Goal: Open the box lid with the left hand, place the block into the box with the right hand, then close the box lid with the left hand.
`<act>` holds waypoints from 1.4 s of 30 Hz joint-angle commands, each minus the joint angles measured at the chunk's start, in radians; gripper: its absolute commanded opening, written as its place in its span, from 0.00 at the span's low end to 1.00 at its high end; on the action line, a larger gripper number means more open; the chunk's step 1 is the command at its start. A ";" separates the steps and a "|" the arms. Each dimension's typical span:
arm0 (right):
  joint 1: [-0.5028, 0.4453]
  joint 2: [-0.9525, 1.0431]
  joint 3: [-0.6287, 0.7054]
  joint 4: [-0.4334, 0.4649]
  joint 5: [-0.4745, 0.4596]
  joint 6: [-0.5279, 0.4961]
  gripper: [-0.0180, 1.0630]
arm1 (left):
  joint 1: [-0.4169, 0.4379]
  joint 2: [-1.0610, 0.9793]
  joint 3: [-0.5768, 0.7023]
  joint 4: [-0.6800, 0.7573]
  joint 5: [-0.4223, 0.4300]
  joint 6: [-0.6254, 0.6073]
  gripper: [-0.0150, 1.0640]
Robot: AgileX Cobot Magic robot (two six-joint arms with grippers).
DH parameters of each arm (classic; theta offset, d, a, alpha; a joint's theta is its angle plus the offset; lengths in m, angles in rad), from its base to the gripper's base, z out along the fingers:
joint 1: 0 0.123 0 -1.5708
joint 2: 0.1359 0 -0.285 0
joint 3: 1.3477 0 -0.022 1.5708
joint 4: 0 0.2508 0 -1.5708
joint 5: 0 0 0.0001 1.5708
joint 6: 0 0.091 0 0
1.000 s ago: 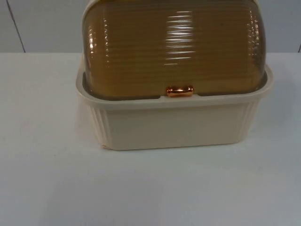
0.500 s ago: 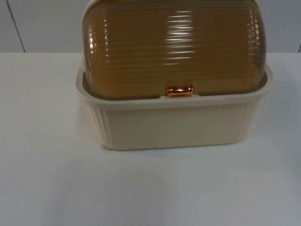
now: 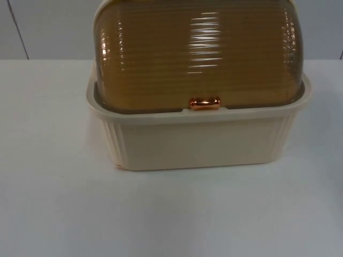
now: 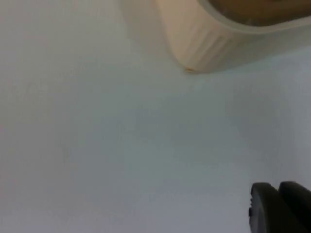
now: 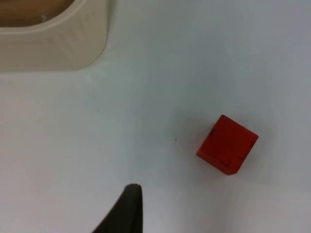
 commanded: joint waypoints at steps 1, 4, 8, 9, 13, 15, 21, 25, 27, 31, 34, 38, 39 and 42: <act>-0.006 -0.002 -0.004 -0.022 -0.008 -0.004 0.99 | -0.006 0.123 -0.032 -0.235 0.009 0.203 0.01; -0.006 -0.002 -0.004 -0.022 -0.006 -0.004 0.99 | -0.034 0.218 -0.082 -0.242 0.011 0.237 0.01; -0.006 -0.002 -0.004 -0.022 -0.006 -0.004 0.99 | -0.164 0.357 -0.193 -0.125 -0.028 0.191 0.01; -0.006 -0.002 -0.004 -0.022 -0.006 -0.004 0.99 | -0.221 0.388 -0.232 -0.072 -0.052 0.163 0.01; -0.006 -0.002 -0.004 -0.022 -0.010 -0.004 0.99 | -0.399 0.496 -0.337 0.123 -0.127 0.096 0.01; -0.006 -0.002 -0.004 -0.022 -0.012 -0.004 0.99 | -0.509 0.559 -0.393 0.264 -0.161 0.048 0.01; -0.006 -0.002 -0.004 -0.022 -0.017 -0.004 0.99 | -0.761 0.712 -0.456 0.667 -0.202 -0.093 0.01; -0.006 -0.002 -0.004 -0.022 -0.017 -0.004 0.99 | -0.884 0.793 -0.456 0.977 -0.209 -0.317 0.01; -0.006 -0.002 -0.004 -0.022 -0.017 -0.004 0.99 | -0.947 0.841 -0.456 1.146 -0.220 -0.449 0.01; -0.006 -0.002 -0.004 -0.022 -0.017 -0.004 0.99 | -0.991 0.906 -0.456 1.234 -0.305 -0.526 0.01; -0.006 -0.002 -0.004 -0.022 -0.017 -0.004 0.99 | -0.991 0.931 -0.456 1.234 -0.354 -0.546 0.01; -0.006 -0.002 -0.004 -0.022 -0.017 -0.004 0.99 | -0.991 0.954 -0.456 1.243 -0.404 -0.558 0.01; -0.006 -0.002 -0.004 -0.022 -0.017 -0.004 0.99 | -0.991 0.959 -0.456 1.238 -0.419 -0.558 0.01; -0.006 -0.002 -0.004 -0.022 -0.017 -0.004 0.99 | -0.991 0.963 -0.456 1.229 -0.442 -0.558 0.01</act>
